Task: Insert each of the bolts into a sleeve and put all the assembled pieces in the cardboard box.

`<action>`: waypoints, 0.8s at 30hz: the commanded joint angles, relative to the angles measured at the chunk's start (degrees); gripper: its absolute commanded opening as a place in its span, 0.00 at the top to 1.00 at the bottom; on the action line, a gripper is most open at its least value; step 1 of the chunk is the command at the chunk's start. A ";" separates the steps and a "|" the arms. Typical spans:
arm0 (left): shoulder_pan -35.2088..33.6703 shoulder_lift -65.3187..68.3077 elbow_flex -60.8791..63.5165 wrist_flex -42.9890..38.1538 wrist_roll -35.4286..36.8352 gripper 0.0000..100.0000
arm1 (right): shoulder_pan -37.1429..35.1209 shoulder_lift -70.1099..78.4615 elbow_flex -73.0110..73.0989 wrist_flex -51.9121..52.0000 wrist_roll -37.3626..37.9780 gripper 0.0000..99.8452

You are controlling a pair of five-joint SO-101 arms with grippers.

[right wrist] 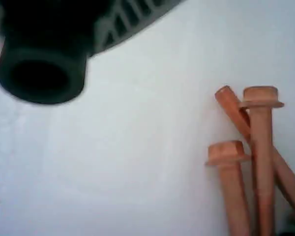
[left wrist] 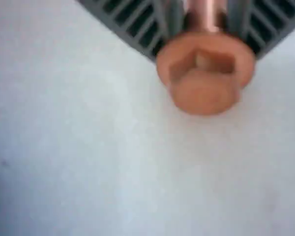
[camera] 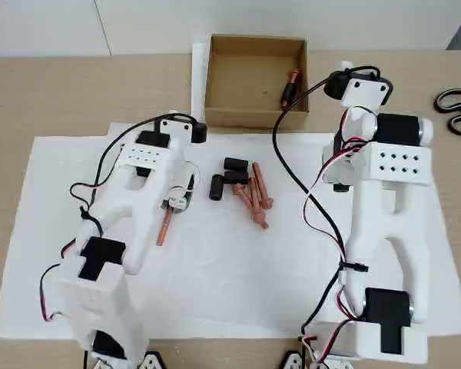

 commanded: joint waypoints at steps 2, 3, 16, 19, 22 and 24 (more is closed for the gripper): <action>-0.70 -1.05 -6.81 5.45 0.18 0.99 | 0.13 -3.21 -0.70 -0.40 0.00 1.00; -0.70 -1.05 -8.57 6.68 0.26 0.99 | 0.13 -3.30 -1.05 -0.40 -0.09 1.00; -0.70 -1.05 -28.26 19.60 0.35 0.99 | -0.22 -30.20 1.14 -4.97 0.26 1.00; -0.70 -3.78 -28.70 19.60 0.44 0.99 | -0.22 -38.90 5.27 -7.60 0.26 1.00; -0.70 -9.58 -28.62 19.60 0.44 0.99 | -0.22 -49.54 10.90 -10.95 0.26 1.00; -0.70 -13.89 -28.62 19.60 0.26 0.99 | -0.22 -55.78 15.91 -13.41 0.26 1.00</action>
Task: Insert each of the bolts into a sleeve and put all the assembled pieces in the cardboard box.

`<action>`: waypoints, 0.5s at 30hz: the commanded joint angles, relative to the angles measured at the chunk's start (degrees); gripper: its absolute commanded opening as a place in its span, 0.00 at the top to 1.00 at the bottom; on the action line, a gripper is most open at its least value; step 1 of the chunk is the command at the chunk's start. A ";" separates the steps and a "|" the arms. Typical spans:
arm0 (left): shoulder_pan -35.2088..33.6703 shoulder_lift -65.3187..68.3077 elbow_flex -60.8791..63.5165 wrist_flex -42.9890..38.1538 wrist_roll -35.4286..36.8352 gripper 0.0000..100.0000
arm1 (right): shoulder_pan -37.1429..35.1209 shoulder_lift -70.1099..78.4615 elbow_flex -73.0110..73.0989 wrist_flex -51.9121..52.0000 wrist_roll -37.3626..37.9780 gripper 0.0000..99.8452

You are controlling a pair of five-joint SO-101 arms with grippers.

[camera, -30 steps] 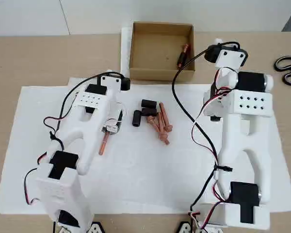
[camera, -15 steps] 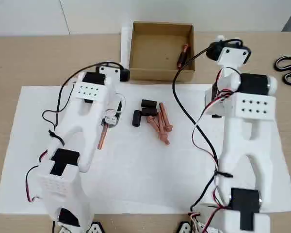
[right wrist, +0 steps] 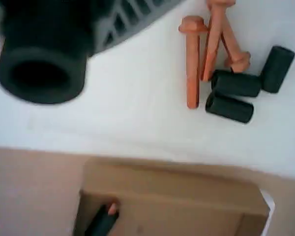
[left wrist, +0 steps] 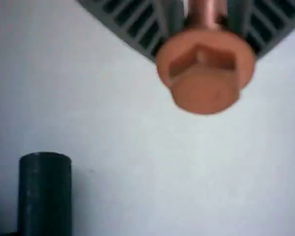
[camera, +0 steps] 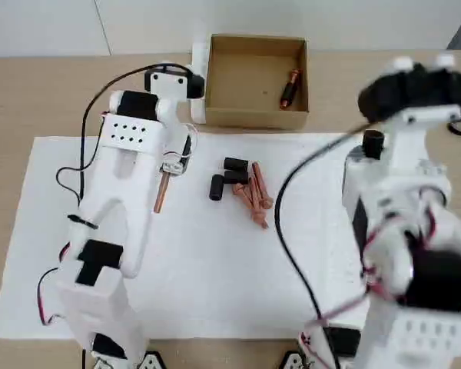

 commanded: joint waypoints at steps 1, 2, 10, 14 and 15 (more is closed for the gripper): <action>-0.44 -10.29 -2.77 1.23 0.09 0.99 | -0.22 -12.18 7.38 -5.14 0.26 1.00; -0.44 -11.87 -2.68 1.23 0.00 0.99 | -0.22 -14.55 10.73 -6.64 0.26 1.00; -3.87 -20.04 1.36 1.23 -0.18 0.99 | -0.22 -28.79 26.55 -14.29 0.44 1.00; -4.31 -25.05 6.37 1.14 0.09 0.99 | -0.13 -33.36 32.26 -14.20 1.05 1.00; -4.40 -26.11 7.43 1.05 0.18 0.99 | -0.13 -34.33 33.41 -14.20 2.11 1.00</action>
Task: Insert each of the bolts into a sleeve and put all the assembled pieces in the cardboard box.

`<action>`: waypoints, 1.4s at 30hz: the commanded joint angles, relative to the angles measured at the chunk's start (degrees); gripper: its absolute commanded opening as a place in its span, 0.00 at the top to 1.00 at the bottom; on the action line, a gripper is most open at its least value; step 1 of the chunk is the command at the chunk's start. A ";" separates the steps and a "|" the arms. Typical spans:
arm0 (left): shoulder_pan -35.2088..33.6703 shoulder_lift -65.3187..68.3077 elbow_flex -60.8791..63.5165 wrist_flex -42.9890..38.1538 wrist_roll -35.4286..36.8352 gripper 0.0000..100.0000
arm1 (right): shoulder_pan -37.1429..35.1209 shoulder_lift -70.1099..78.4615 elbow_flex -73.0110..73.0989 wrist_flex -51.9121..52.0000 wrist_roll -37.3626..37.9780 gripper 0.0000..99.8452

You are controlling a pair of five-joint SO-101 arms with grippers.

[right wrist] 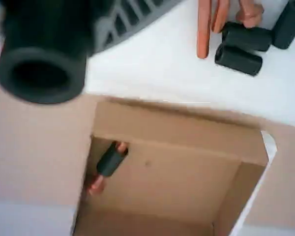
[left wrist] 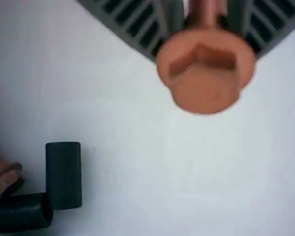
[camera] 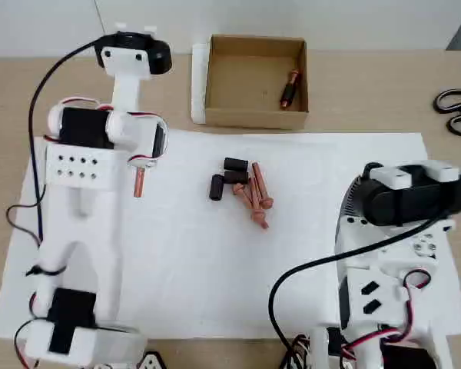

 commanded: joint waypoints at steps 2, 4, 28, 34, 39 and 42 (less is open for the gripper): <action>-0.62 -7.47 3.21 -0.09 0.18 0.99 | -0.13 -4.97 3.87 -1.71 3.34 1.00; -0.62 -9.32 4.26 -0.35 0.18 0.99 | -0.13 -7.34 5.01 -1.89 2.29 1.00; -0.18 -18.20 5.85 -3.69 0.35 0.99 | -12.00 -21.58 16.97 10.33 -7.12 1.00; -0.09 -18.20 5.85 -7.56 7.47 0.99 | -18.51 -21.49 17.14 0.57 -7.12 1.00; 4.48 -18.64 5.49 -11.96 12.04 0.99 | -18.95 -21.49 20.13 -8.04 -7.12 1.00; 9.85 -18.73 5.41 -15.03 12.04 0.99 | -19.03 -21.49 23.12 -12.79 -7.21 1.00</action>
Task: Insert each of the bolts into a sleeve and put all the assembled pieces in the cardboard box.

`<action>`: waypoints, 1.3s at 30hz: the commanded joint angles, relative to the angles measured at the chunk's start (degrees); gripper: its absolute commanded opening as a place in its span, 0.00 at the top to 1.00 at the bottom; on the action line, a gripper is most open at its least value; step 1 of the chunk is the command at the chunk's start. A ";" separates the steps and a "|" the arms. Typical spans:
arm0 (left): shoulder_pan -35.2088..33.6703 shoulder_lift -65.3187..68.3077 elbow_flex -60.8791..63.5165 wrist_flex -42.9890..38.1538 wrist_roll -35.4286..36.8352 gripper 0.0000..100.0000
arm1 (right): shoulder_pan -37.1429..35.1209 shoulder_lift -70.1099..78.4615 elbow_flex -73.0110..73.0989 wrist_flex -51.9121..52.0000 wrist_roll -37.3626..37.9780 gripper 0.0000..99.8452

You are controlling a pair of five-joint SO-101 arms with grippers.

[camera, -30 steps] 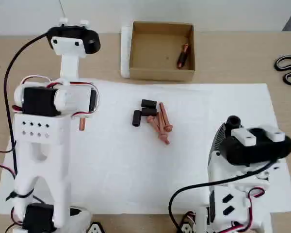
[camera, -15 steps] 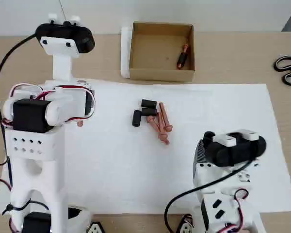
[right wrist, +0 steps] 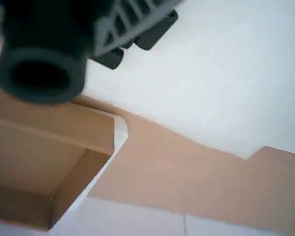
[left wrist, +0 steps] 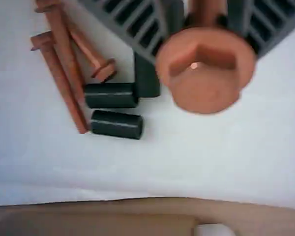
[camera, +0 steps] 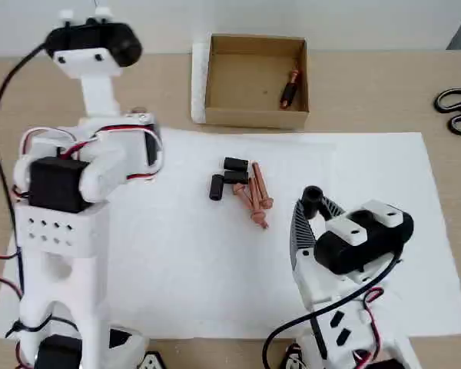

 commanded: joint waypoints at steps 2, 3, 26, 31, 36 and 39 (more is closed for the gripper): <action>7.30 -2.37 -0.57 -5.98 0.62 0.99 | -0.22 0.40 2.73 -7.87 -0.79 1.00; 8.53 -2.37 -0.57 -7.03 0.53 0.99 | -0.22 0.40 3.25 -8.92 -0.79 1.00; 22.24 -8.79 -2.07 -17.67 0.35 0.99 | -6.46 0.40 10.81 -20.18 -0.79 1.00; 23.65 -10.73 -1.54 -17.93 0.53 0.99 | -6.46 0.40 10.81 -20.18 -0.79 1.00; 23.65 -11.08 3.65 -25.32 2.90 0.99 | -6.46 0.40 10.81 -19.74 -0.79 1.00; 23.74 -10.73 7.34 -32.09 2.90 0.99 | -6.37 0.40 10.90 -19.65 -0.79 1.00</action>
